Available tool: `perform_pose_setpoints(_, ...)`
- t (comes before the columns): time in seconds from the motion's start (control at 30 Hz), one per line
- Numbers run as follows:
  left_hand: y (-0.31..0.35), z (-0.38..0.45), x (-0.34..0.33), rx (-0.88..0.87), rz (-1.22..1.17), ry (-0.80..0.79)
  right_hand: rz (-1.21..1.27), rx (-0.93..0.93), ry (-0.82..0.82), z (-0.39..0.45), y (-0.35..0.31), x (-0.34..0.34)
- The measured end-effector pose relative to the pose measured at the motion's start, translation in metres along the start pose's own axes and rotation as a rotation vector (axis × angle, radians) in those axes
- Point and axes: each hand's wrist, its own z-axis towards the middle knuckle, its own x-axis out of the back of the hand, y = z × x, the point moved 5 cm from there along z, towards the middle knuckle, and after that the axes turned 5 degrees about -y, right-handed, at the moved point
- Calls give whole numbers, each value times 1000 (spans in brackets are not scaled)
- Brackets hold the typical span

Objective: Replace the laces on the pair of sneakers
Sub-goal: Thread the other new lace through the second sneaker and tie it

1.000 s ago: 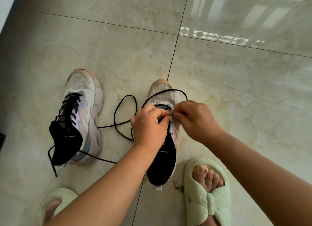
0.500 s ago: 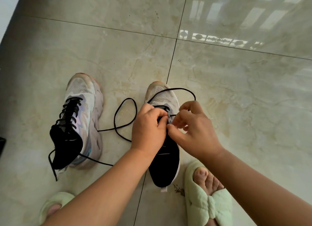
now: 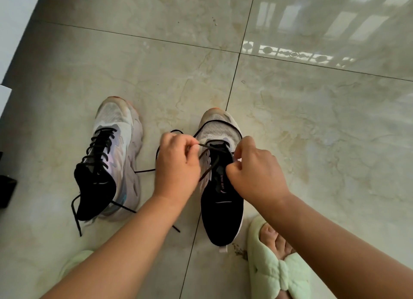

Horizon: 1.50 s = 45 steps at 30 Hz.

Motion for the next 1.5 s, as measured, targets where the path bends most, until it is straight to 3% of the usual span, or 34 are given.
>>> perform_pose_setpoints(0.2,-42,8,37,111,92,134,-133,37,-23,-1,3,-2)
perform_pose_setpoints(0.33,-70,14,61,251,20,239,-140,3,-18,-1,7,-3)
perform_pose_setpoints(0.53,-53,2,48,166,-130,108,0,82,117,-3,-6,4)
perform_pose_setpoints(0.8,-28,-19,0,177,-418,-270,65,124,11,3,-15,1)
perform_pose_setpoints(0.93,-25,-20,-4,140,-367,-231,92,130,28,0,-11,0)
perform_pose_setpoints(1.13,-19,-24,3,0,-232,-190,276,61,182,-6,0,7)
perform_pose_setpoints(1.5,-29,-20,-9,207,-260,-208,217,72,33,2,0,-9)
